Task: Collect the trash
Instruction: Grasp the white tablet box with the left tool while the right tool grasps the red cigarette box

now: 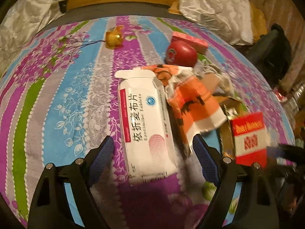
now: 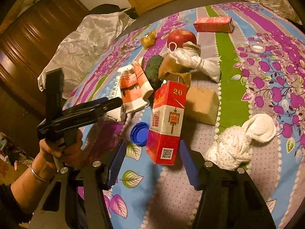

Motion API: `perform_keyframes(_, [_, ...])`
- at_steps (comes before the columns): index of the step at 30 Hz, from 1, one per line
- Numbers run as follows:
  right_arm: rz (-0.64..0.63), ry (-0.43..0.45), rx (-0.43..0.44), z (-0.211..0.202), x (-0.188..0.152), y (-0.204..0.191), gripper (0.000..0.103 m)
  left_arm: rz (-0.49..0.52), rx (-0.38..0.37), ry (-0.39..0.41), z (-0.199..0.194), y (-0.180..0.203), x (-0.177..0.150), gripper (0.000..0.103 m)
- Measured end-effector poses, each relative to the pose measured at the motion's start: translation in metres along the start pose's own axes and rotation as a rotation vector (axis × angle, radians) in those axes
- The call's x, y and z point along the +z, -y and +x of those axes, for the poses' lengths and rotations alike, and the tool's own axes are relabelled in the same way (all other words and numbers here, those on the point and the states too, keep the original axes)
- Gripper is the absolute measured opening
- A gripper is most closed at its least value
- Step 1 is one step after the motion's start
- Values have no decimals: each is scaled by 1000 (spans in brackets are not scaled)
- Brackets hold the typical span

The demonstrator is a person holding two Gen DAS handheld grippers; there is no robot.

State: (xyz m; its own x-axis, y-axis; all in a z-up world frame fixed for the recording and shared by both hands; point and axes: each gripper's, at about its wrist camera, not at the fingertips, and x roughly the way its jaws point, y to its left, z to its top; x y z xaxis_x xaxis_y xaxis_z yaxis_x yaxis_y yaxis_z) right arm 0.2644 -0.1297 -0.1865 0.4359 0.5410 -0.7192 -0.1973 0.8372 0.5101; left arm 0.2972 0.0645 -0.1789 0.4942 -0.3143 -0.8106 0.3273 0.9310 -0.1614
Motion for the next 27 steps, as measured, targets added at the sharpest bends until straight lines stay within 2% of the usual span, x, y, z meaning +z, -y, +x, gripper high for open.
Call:
perform_keyframes(2, [-4, -13, -2, 4, -1, 0, 59, 6, 18, 5, -1, -3, -3, 81])
perform_keyframes(5, [-4, -34, -5, 16, 1, 1, 55, -26, 70, -32, 13, -10, -3, 81])
perform_keyframes(8, [9, -38, 5, 23, 2, 1, 53, -57, 72, -43, 19, -14, -1, 81])
perform_keyframes(11, [8, -43, 7, 28, 4, 0, 49, -36, 89, -38, 23, -10, 2, 81])
perform_keyframes(12, [11, -47, 11, 30, 5, 0, 44, -32, 104, -46, 27, -10, 3, 76])
perform_keyframes(13, [16, -51, 17, 31, 5, 1, 32, -30, 117, -58, 31, -11, 4, 72])
perform_keyframes(14, [27, -57, 32, 32, 5, 2, 30, -30, 144, -63, 33, -11, 4, 64])
perform_keyframes(15, [34, -52, 38, 31, 5, 2, 29, -32, 155, -64, 32, -12, 4, 61])
perform_keyframes(18, [38, -31, 51, 24, 1, 2, 28, -70, 134, -49, 19, -19, -3, 57])
perform_keyframes(27, [-7, 33, 28, -20, -13, -12, 26, -148, 192, -26, -38, -24, -49, 56])
